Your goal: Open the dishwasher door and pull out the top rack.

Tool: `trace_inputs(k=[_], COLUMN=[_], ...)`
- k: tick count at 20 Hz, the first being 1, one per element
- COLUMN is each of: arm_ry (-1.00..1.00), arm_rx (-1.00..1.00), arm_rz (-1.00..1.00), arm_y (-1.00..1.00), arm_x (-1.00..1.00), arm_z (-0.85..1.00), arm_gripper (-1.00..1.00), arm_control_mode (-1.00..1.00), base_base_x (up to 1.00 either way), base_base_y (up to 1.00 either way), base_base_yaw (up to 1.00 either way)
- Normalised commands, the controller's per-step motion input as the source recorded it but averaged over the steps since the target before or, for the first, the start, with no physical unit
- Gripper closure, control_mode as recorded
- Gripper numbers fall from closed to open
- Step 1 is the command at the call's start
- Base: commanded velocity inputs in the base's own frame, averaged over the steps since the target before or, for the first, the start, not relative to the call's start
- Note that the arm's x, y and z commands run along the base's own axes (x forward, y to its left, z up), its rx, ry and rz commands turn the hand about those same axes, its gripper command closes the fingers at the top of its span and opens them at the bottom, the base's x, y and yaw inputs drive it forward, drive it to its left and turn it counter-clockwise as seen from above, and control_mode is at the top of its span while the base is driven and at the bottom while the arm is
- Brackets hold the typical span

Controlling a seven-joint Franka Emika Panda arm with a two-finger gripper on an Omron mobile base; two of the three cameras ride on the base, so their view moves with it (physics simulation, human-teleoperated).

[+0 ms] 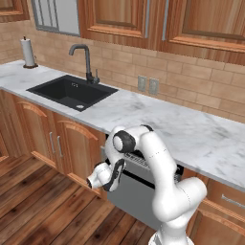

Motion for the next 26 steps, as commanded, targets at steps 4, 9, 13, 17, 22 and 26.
trace_inputs(k=[4,9,13,17,22,26], arm_ry=[0.00,0.00,0.00,0.00,-0.01,-0.02], arm_rx=[0.11,0.10,0.06,0.03,0.01,0.00], arm_rz=[-0.05,-0.05,-0.05,-0.04,-0.03,-0.02], arm_y=[0.56,0.49,0.44,0.44,0.40,0.40], arm_x=[-0.54,-0.50,-0.43,-0.45,-0.50,-0.51], arm_z=[-0.30,-0.30,-0.31,-0.39,-0.50,-0.55], arm_gripper=[1.00,1.00,1.00,1.00,1.00,1.00], arm_control_mode=[-1.00,-1.00,-1.00,-1.00,-1.00,-1.00], base_base_x=[0.00,0.00,0.00,0.00,0.00,0.00], base_base_y=[0.00,0.00,0.00,0.00,0.00,0.00], base_base_yaw=[0.00,0.00,0.00,0.00,0.00,0.00])
